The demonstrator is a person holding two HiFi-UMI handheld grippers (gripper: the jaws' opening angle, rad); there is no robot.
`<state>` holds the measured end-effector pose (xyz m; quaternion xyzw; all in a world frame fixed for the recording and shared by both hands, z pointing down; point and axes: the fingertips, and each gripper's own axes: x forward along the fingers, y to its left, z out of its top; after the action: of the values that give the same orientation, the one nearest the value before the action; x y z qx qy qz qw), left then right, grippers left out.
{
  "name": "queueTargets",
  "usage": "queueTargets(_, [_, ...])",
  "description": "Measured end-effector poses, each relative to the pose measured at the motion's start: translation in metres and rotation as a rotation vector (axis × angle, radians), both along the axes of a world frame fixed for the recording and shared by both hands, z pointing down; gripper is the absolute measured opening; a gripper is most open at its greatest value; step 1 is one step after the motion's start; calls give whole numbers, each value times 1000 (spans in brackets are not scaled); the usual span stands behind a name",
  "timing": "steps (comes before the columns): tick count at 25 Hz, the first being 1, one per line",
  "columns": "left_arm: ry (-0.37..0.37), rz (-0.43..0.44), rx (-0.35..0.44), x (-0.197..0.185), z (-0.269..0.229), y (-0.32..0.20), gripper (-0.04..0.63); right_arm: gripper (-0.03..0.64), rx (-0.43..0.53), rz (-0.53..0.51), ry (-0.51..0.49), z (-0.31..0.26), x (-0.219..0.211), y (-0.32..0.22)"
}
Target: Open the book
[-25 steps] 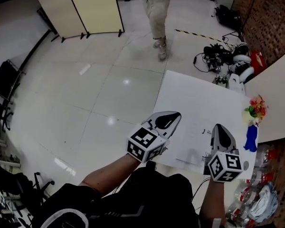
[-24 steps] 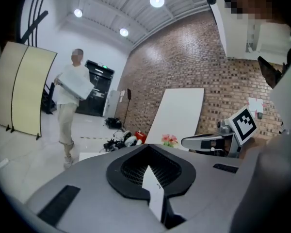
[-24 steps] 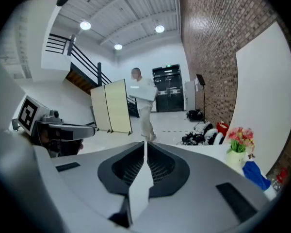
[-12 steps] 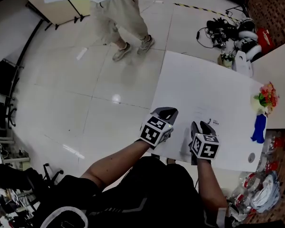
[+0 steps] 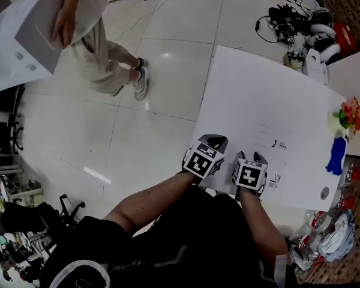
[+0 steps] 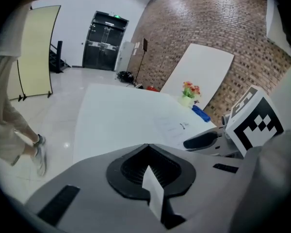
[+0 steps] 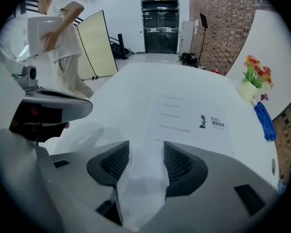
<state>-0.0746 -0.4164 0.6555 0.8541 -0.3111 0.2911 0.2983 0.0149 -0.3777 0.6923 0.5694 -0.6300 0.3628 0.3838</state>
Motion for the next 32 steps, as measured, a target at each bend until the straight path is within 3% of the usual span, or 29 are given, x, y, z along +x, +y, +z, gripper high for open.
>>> queueTargets(6, [41, 28, -9, 1, -1, 10, -2, 183, -19, 53, 113, 4, 8, -3])
queueTargets(12, [74, 43, -10, 2, -1, 16, -2, 176, -41, 84, 108, 10, 8, 1])
queueTargets(24, [114, 51, -9, 1, -5, 14, -2, 37, -35, 139, -37, -2, 5, 1])
queueTargets(32, [134, 61, -9, 6, -7, 13, -2, 14, -5, 181, -132, -17, 13, 1])
